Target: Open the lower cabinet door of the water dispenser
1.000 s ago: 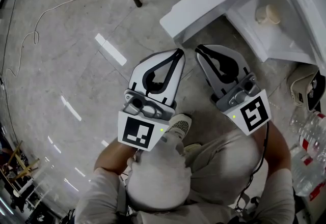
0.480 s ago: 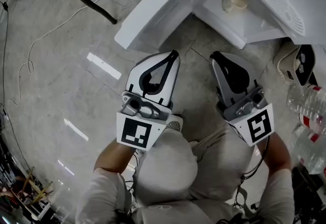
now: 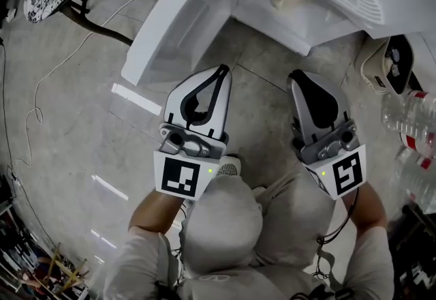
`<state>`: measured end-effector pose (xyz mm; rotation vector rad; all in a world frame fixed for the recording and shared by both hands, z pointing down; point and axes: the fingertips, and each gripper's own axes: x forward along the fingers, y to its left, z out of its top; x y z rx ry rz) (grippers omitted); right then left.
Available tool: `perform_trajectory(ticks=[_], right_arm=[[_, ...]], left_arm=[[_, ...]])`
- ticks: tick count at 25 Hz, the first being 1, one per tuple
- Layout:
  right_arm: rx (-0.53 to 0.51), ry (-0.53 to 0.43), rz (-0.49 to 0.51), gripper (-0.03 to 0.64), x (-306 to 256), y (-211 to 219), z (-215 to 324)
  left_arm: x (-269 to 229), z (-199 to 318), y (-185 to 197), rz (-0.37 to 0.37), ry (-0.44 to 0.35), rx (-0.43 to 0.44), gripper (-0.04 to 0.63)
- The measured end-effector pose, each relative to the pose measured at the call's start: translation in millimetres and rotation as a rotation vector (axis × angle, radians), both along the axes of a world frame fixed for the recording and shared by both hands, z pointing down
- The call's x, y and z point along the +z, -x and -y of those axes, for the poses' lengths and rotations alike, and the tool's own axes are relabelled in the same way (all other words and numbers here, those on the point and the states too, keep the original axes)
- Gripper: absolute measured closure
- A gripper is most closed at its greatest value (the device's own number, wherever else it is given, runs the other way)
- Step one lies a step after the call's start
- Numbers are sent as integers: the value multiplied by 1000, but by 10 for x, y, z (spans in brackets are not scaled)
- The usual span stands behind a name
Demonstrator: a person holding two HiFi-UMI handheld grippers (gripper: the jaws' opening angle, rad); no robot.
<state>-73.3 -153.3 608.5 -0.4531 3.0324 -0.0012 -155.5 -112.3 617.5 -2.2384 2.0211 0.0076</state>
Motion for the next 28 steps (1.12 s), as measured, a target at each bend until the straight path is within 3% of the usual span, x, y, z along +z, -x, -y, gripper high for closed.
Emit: perform_trajectory(ticks=[12, 17, 22, 28], right_arm=[[180, 6, -18, 586, -3, -636, 216], [267, 12, 1, 587, -248, -895, 290], [344, 32, 19, 586, -930, -1227, 271], [444, 51, -3, 586, -2290, -1577, 71]], left_arm=[[-46, 230, -244, -7, -5, 63, 594], [-302, 281, -388, -14, -15, 94, 594], [-1054, 273, -566, -9, -19, 98, 594], [-2488, 139, -729, 0, 0, 129, 594]])
